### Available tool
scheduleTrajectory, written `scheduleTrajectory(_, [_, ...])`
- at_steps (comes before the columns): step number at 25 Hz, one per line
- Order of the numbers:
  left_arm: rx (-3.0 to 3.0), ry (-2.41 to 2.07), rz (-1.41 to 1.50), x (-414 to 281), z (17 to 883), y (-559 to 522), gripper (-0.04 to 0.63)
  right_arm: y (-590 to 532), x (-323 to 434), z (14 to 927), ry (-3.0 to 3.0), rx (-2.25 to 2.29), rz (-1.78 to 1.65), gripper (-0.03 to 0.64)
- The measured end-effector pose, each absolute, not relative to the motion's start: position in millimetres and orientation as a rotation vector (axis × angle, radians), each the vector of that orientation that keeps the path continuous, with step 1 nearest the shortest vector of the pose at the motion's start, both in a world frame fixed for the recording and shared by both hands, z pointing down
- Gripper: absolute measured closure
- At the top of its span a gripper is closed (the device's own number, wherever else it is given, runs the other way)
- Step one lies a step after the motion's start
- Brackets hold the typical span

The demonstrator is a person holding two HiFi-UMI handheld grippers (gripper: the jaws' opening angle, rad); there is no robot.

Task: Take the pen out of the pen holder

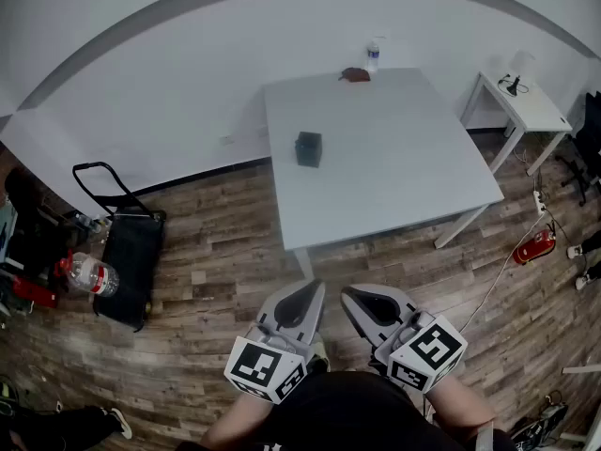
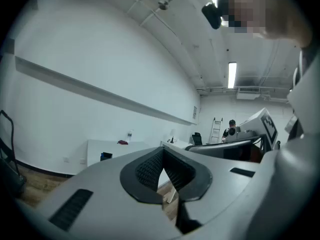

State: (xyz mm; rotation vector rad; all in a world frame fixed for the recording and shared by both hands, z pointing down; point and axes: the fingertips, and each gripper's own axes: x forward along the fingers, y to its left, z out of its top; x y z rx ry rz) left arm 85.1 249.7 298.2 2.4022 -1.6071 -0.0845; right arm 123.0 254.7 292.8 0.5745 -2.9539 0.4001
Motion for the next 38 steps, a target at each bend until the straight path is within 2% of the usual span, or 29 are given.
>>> scheduleTrajectory(12, [2.418,-1.561,-0.090,14,311,195,0.588,204,52,296,-2.937,0.633,0.388,0.600])
scheduleTrajectory(23, [2.392,-1.514,-0.073,2,326,147,0.588,156,42,305,-2.930,0.652,0.451,0.600])
scheduleTrajectory(38, [2.286,-1.643,0.018,-27,344,13,0.588,17,14,315,-2.951,0.481,0.526,0.600])
